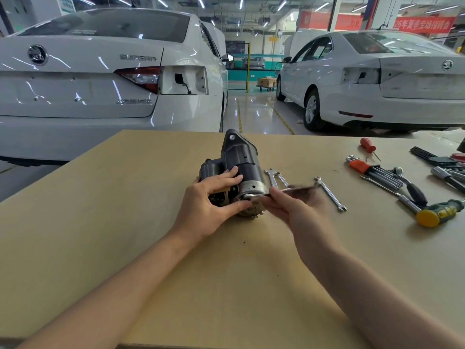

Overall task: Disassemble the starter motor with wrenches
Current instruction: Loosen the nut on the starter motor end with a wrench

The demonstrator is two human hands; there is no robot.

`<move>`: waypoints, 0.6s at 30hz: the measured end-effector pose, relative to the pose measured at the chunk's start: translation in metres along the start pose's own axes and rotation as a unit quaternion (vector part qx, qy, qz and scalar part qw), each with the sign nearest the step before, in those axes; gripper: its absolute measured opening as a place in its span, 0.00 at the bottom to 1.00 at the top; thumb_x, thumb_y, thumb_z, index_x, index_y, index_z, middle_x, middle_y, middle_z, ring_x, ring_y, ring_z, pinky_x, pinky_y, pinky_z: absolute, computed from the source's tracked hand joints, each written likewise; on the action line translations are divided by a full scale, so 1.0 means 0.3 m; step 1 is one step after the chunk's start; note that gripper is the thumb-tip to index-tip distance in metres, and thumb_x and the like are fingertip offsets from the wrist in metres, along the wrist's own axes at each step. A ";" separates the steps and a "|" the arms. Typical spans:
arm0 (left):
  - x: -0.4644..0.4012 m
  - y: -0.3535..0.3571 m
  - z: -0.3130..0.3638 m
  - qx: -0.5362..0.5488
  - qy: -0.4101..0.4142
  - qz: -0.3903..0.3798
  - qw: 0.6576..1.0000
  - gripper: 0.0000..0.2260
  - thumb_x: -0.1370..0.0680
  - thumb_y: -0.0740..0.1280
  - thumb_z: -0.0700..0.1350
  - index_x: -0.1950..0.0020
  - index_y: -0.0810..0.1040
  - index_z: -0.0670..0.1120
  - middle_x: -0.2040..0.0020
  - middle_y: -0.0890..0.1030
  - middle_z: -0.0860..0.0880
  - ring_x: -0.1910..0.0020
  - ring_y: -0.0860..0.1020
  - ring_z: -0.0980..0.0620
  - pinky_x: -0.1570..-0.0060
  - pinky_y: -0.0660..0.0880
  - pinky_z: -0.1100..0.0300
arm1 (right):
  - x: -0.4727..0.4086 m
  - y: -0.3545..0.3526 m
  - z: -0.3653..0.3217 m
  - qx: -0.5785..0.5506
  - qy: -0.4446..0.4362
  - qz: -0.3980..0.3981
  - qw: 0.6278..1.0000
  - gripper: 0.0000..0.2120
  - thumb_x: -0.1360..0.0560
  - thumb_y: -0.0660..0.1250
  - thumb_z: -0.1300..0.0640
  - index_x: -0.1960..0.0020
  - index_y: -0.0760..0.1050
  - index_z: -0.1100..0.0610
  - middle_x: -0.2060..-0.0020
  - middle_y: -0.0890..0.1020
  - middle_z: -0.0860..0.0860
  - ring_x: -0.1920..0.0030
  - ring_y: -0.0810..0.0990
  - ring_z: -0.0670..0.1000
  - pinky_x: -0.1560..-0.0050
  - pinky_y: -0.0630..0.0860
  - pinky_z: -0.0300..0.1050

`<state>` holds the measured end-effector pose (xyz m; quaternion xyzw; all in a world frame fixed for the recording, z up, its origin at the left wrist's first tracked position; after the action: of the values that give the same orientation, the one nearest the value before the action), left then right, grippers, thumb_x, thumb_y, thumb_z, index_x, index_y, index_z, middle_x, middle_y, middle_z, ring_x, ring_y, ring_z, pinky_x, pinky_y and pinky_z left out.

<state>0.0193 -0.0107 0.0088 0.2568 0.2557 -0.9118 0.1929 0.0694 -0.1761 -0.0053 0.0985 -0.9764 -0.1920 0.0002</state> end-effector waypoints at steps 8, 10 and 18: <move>0.001 -0.019 -0.019 -0.067 0.035 -0.023 0.997 0.26 0.37 0.82 0.43 0.41 0.80 0.54 0.40 0.82 0.55 0.40 0.76 0.65 0.33 0.70 0.48 | 0.064 0.214 -0.189 0.438 -0.414 -0.196 0.773 0.05 0.28 0.71 0.66 0.53 0.77 0.60 0.64 0.81 0.50 0.63 0.79 0.51 0.60 0.77 0.51; 0.000 -0.018 -0.021 -0.065 0.039 -0.028 0.997 0.21 0.36 0.81 0.44 0.46 0.80 0.54 0.47 0.82 0.61 0.47 0.78 0.66 0.37 0.74 0.52 | 0.086 0.267 -0.173 0.467 -0.437 -0.267 0.721 0.05 0.28 0.70 0.66 0.52 0.81 0.62 0.60 0.82 0.54 0.60 0.79 0.52 0.57 0.76 0.49; -0.020 -0.001 -0.058 -0.151 0.045 -0.074 0.985 0.37 0.31 0.79 0.45 0.27 0.63 0.53 0.27 0.69 0.50 0.24 0.63 0.51 0.27 0.60 0.43 | 0.092 0.245 -0.149 0.357 -0.433 -0.258 0.786 0.07 0.25 0.68 0.67 0.51 0.82 0.58 0.59 0.81 0.51 0.58 0.79 0.46 0.55 0.74 0.38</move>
<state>0.0304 0.0006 -0.0005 0.2459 0.4167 -0.8622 0.1501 0.0298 -0.1317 0.0625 0.2465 -0.8111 0.1554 -0.5071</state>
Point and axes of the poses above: each hand's wrist, its own x-axis away from the middle knuckle, its own y-axis out of the palm, z = x × y, the point moved 6 cm from there along -x, towards the middle knuckle
